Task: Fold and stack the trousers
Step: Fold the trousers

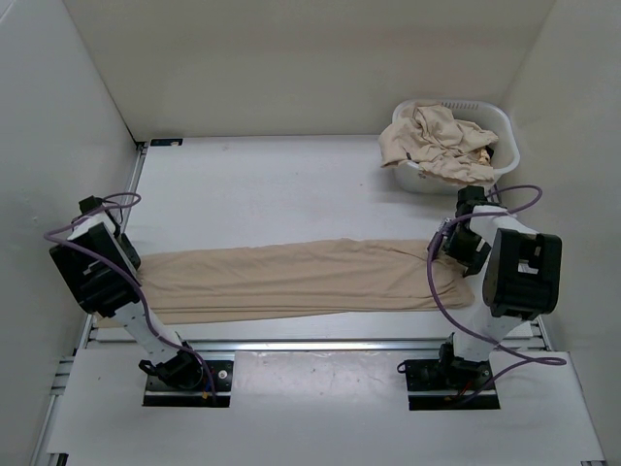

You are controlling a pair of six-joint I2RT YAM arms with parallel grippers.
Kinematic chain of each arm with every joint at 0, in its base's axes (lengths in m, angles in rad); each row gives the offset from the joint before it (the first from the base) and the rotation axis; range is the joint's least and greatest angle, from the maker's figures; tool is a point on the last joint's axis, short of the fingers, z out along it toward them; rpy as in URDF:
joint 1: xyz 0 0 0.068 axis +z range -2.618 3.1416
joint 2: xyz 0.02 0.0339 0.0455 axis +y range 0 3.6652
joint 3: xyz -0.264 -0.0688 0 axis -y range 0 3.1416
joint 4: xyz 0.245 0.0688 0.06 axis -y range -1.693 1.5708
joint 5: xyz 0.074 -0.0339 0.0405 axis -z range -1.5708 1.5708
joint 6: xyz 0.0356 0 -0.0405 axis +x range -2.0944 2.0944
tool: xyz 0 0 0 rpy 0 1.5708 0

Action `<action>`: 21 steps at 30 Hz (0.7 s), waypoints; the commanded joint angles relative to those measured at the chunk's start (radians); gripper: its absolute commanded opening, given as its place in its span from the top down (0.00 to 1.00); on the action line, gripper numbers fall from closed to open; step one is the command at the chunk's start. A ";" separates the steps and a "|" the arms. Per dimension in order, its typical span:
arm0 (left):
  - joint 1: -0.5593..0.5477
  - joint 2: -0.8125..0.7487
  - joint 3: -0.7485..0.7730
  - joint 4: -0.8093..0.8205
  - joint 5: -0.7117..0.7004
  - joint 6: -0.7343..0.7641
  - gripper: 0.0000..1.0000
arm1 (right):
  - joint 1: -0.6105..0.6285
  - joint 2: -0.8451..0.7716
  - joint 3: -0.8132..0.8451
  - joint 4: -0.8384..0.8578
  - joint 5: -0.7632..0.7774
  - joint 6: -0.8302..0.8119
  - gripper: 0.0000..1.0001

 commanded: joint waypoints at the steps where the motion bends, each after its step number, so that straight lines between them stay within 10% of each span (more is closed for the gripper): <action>1: -0.003 -0.033 -0.020 0.044 0.055 -0.025 0.23 | -0.009 0.100 0.012 -0.085 0.158 0.065 0.01; 6: -0.003 -0.053 -0.029 0.044 0.055 -0.025 0.23 | -0.009 0.160 0.076 -0.127 0.171 0.074 0.04; 14: -0.003 -0.084 -0.029 0.024 0.064 -0.025 0.23 | -0.018 0.140 -0.037 -0.082 -0.053 0.053 0.53; 16: -0.003 -0.095 -0.020 0.024 0.064 -0.025 0.23 | -0.036 0.140 -0.037 -0.082 -0.064 0.065 1.00; 21: -0.015 -0.128 -0.020 -0.042 0.140 -0.025 0.23 | -0.059 0.108 0.027 -0.148 0.029 0.090 1.00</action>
